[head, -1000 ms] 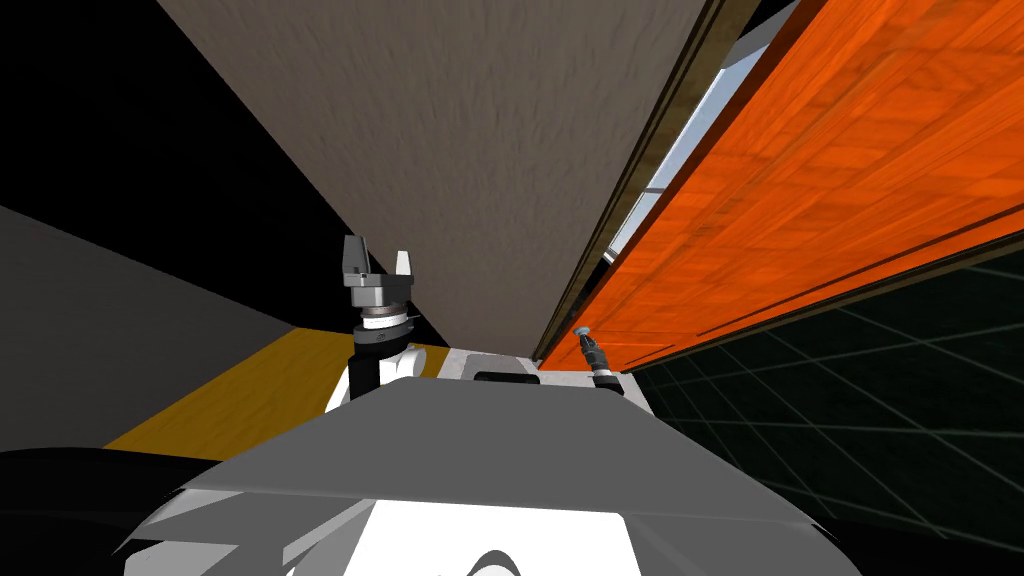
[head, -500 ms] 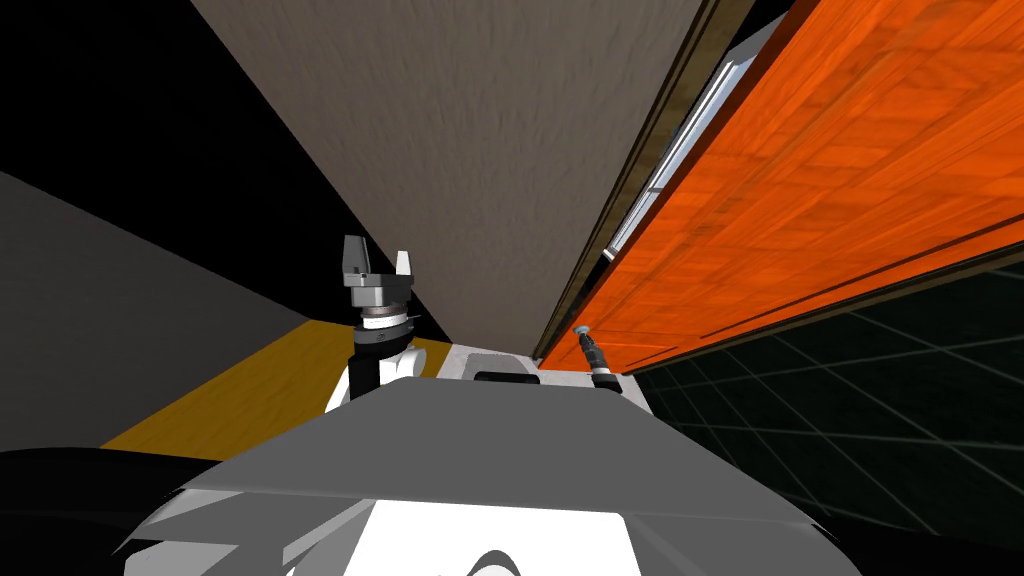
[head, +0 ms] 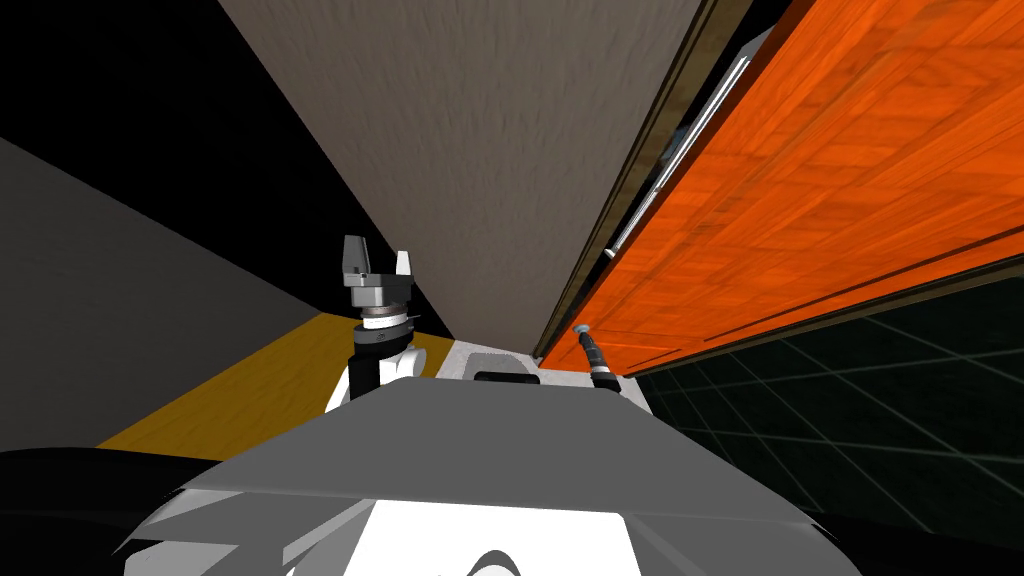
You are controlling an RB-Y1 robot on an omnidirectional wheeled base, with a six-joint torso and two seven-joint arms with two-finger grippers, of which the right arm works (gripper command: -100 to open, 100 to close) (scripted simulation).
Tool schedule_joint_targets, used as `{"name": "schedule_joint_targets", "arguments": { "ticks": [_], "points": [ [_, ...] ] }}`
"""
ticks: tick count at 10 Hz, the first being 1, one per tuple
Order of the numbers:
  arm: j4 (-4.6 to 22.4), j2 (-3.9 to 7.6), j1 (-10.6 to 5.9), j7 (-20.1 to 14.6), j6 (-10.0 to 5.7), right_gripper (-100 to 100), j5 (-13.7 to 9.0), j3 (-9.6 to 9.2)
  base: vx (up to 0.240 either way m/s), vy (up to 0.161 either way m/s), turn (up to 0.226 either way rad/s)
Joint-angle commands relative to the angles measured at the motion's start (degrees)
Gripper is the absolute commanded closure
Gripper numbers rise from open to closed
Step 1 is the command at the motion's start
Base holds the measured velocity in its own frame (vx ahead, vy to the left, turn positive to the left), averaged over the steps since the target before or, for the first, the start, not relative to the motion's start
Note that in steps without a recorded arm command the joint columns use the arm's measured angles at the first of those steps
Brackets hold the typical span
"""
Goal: Pull the door open
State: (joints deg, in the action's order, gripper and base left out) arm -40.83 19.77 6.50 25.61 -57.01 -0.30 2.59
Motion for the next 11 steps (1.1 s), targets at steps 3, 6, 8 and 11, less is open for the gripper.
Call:
{"name": "schedule_joint_targets", "arguments": {
  "ticks": [3, 6, 8, 11],
  "points": [
    [0.16, -0.32, -0.34, -4.59, 0.29, 100, -1.12, -0.65, -0.035, -0.021, 0.047],
    [0.44, -0.38, -0.87, -9.23, 0.59, 100, -2.62, -1.2, -0.043, -0.024, 0.071],
    [0.59, -0.41, -1.14, -11.55, 0.73, 100, -3.37, -1.47, -0.04, -0.017, 0.042],
    [0.89, -0.48, -1.69, -16.27, 1.04, 100, -4.95, -2.05, -0.049, -0.027, 0.066]
  ]
}}
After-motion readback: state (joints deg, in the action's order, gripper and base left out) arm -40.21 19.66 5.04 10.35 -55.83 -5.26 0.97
